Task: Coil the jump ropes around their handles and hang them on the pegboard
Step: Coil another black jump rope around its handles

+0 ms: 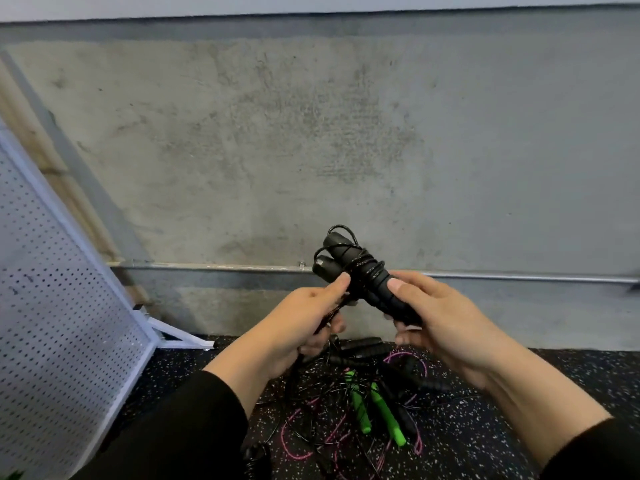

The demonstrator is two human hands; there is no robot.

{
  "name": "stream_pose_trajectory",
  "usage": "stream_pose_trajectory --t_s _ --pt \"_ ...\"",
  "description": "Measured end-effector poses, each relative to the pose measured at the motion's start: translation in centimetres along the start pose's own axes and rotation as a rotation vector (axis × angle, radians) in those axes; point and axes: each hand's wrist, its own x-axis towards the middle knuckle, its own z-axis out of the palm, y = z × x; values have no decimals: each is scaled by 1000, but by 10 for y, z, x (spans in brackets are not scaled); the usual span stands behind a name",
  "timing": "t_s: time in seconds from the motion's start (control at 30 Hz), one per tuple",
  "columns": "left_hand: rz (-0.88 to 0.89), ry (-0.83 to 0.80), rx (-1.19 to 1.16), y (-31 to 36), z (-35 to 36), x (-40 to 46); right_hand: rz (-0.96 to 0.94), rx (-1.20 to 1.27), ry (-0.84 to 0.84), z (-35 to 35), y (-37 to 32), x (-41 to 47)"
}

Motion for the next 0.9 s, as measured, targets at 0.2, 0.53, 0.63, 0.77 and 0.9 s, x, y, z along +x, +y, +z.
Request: stream_pose_trajectory --t_s 0.2,0.53,0.63,0.77,0.9 --pt "-133 -70 -167 -7 12 21 -140 -565 204 -10 5 8" --pt "-90 56 -360 -13 17 30 -234 -827 154 1 12 8" --pt "-27 0 -340 -9 14 22 -96 -311 176 -2 8 12" --pt "40 -43 -286 -7 11 13 343 258 -177 1 5 7" --pt "39 -39 -268 -3 7 11 394 397 -344 -1 10 7"
